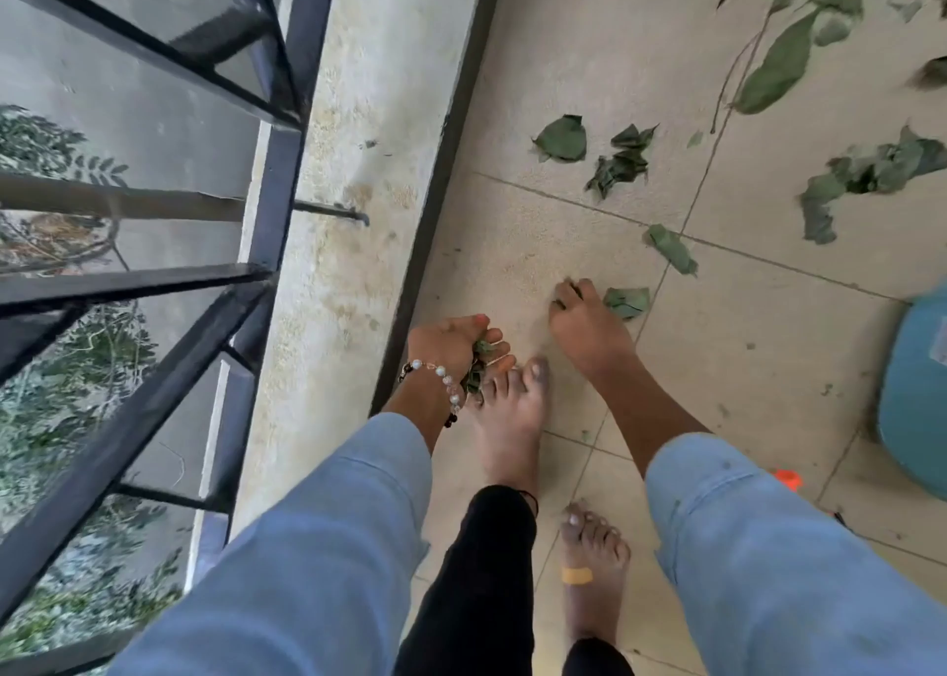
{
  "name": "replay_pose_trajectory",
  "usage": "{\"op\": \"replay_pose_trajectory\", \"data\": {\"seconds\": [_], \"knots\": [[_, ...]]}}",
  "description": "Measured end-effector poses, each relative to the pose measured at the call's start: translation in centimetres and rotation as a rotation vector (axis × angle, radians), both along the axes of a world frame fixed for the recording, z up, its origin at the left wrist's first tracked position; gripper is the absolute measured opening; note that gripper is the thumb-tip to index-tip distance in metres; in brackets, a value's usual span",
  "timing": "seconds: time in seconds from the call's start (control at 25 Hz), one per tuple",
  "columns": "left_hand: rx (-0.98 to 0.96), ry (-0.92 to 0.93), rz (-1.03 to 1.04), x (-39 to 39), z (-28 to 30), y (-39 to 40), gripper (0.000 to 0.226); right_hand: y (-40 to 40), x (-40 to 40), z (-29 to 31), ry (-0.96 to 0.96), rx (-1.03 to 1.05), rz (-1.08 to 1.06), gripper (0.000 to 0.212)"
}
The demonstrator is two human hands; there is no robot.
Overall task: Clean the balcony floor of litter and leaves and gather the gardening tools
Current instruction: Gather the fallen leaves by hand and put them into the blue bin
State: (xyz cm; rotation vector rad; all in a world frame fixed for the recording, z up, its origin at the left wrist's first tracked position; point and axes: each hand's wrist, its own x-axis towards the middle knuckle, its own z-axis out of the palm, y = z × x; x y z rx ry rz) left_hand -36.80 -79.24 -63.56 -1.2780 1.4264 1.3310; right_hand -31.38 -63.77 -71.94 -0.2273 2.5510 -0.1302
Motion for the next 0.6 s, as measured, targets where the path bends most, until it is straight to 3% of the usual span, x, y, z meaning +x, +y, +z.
{"op": "replay_pose_trajectory", "data": {"seconds": [0.08, 0.2, 0.28, 0.36, 0.48, 0.52, 0.6], "knots": [[0.026, 0.007, 0.022, -0.3, 0.0, 0.3, 0.011, 0.3, -0.7, 0.4, 0.137, -0.090, -0.145, 0.014], [0.005, 0.032, 0.011, -0.6, 0.7, 1.5, 0.014, -0.2, -2.6, 3.5, 0.109, -0.730, -1.010, 0.015], [0.078, 0.002, 0.055, -0.6, 2.0, 3.1, 0.021, -1.8, -2.4, 7.1, 0.059, -0.960, -1.351, 0.017], [0.088, -0.024, 0.076, -0.7, 3.1, 4.2, 0.027, -3.3, -1.6, 10.0, 0.061, -0.868, -1.216, 0.020], [-0.094, -0.005, -0.062, -0.7, 2.1, 3.6, 0.025, -1.4, 0.0, 10.7, -0.155, -0.794, -0.736, 0.028], [-0.128, -0.011, -0.045, -0.9, 2.2, 3.3, 0.022, 0.0, 0.3, 10.1, -0.176, -0.856, -0.728, 0.028], [-0.078, -0.024, 0.054, -1.4, 2.2, 2.8, 0.009, 2.7, 0.3, 8.4, -0.033, -0.839, -0.973, 0.023]]}}
